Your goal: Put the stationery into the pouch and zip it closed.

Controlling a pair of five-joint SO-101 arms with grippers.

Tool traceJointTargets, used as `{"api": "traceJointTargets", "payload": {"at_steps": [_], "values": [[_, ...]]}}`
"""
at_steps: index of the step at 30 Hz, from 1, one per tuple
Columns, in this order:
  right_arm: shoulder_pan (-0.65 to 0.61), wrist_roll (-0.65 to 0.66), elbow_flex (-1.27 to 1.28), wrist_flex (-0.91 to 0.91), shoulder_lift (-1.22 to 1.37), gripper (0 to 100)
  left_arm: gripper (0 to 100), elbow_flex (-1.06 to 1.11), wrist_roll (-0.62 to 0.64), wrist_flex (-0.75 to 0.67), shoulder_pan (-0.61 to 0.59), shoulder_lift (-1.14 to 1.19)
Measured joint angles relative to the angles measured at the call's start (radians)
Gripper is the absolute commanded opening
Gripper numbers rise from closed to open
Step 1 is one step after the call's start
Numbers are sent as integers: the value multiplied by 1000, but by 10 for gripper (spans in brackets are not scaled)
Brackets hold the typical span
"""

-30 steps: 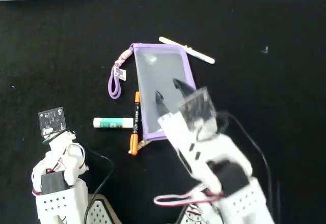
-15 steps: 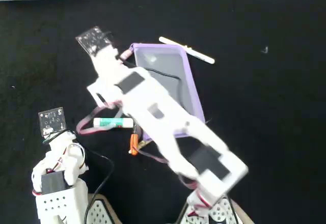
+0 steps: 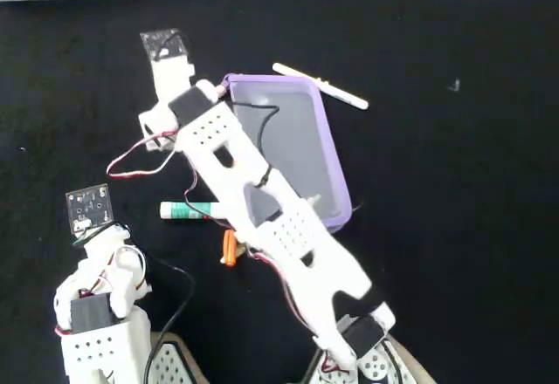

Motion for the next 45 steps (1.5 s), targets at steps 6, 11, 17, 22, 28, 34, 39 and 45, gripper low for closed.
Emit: {"api": "traceJointTargets", "payload": {"at_steps": [6,11,17,22,28,34,39,45], "values": [[6,-32,-233,124,164,258,30,0,0,0,0,0],[63,-34,-255,137,175,258,30,0,0,0,0,0],[98,-34,-250,86,196,258,30,0,0,0,0,0],[104,-34,-198,-2,235,258,30,0,0,0,0,0],[106,-34,-186,-8,235,258,30,0,0,0,0,0],[109,-34,-186,18,235,178,30,0,0,0,0,0],[117,-34,-186,43,235,38,30,0,0,0,0,0],[117,-34,-186,46,235,15,30,0,0,0,0,0]]}}
